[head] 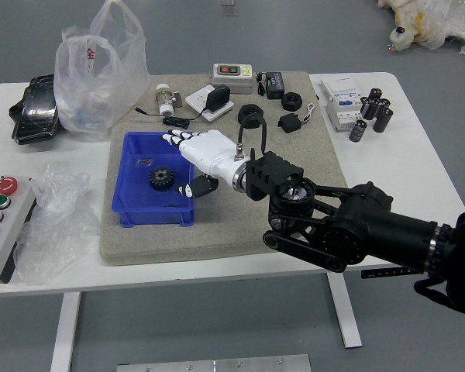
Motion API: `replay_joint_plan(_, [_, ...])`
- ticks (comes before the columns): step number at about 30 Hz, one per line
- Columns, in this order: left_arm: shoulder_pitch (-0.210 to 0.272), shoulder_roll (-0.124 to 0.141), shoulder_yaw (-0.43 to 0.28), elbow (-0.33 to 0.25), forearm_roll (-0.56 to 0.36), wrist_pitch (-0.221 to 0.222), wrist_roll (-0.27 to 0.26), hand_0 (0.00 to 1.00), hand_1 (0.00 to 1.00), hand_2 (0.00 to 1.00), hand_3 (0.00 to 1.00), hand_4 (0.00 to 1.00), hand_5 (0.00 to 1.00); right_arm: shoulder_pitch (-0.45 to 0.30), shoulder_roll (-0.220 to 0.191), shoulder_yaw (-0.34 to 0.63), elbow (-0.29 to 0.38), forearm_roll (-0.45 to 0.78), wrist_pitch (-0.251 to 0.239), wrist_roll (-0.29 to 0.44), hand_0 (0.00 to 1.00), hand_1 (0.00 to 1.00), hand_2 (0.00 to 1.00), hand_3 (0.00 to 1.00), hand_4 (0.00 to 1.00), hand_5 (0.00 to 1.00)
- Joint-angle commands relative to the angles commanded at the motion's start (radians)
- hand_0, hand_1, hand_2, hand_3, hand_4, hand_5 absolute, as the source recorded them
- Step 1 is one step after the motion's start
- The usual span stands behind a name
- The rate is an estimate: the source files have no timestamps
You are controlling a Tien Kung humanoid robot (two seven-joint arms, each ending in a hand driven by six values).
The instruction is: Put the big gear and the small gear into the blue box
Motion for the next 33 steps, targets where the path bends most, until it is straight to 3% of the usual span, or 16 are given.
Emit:
replay_joint_plan(3, [0.000, 0.000, 0.002, 0.001, -0.003, 0.001, -0.002, 0.745, 0.715, 0.708, 0.835, 0.742, 0.456, -0.016, -0.017, 0.053, 0.012, 0.001, -0.026, 0.003, 0.470, 0.862, 0.998, 0.998, 0.729, 0.312])
replay_joint_plan(8, [0.002, -0.001, 0.006, 0.002, -0.009, 0.004, -0.005, 0.745, 0.715, 0.708, 0.835, 0.742, 0.456, -0.083, -0.103, 0.187, 0.086, 0.060, -0.063, 0.027, 0.470, 0.862, 0.998, 0.998, 0.729, 0.312])
replay_joint_plan(9, [0.002, -0.001, 0.007, 0.002, -0.012, 0.005, -0.007, 0.745, 0.715, 0.708, 0.834, 0.742, 0.456, -0.101, -0.121, 0.215, 0.104, 0.078, -0.069, 0.038, 0.476, 0.806, 0.917, 0.956, 0.749, 0.354])
replay_joint_plan(14, [0.002, -0.002, 0.012, 0.004, -0.018, 0.007, -0.011, 0.745, 0.715, 0.708, 0.834, 0.742, 0.456, -0.223, -0.223, 0.400, 0.210, 0.188, -0.097, 0.136, 0.476, 0.806, 0.917, 0.956, 0.749, 0.354])
replay_joint_plan(15, [0.002, -0.003, 0.016, 0.004, -0.025, 0.009, -0.014, 0.745, 0.715, 0.708, 0.834, 0.741, 0.456, -0.247, -0.241, 0.430, 0.229, 0.208, -0.099, 0.155, 0.595, 0.769, 0.849, 0.888, 0.738, 0.367])
replay_joint_plan(18, [0.006, -0.008, 0.025, 0.005, -0.039, 0.012, -0.018, 0.745, 0.715, 0.708, 0.834, 0.741, 0.456, -0.345, -0.284, 0.550, 0.288, 0.278, -0.105, 0.224, 0.595, 0.769, 0.849, 0.888, 0.738, 0.367])
replay_joint_plan(25, [0.014, -0.014, 0.019, 0.005, -0.031, 0.012, -0.016, 0.745, 0.715, 0.708, 0.835, 0.741, 0.455, -0.557, -0.325, 0.803, 0.339, 0.400, -0.105, 0.328, 0.581, 0.750, 0.822, 0.855, 0.735, 0.367])
replay_joint_plan(32, [-0.004, -0.004, 0.019, 0.008, -0.018, 0.004, -0.024, 0.745, 0.713, 0.708, 0.834, 0.741, 0.456, -0.718, -0.305, 0.973, 0.343, 0.509, -0.073, 0.399, 0.588, 0.747, 0.814, 0.847, 0.733, 0.376])
replay_joint_plan(33, [-0.005, -0.002, 0.019, 0.009, -0.017, 0.003, -0.025, 0.745, 0.715, 0.708, 0.834, 0.741, 0.456, -0.734, -0.302, 0.990, 0.339, 0.535, -0.060, 0.416, 0.614, 0.735, 0.783, 0.779, 0.736, 0.386])
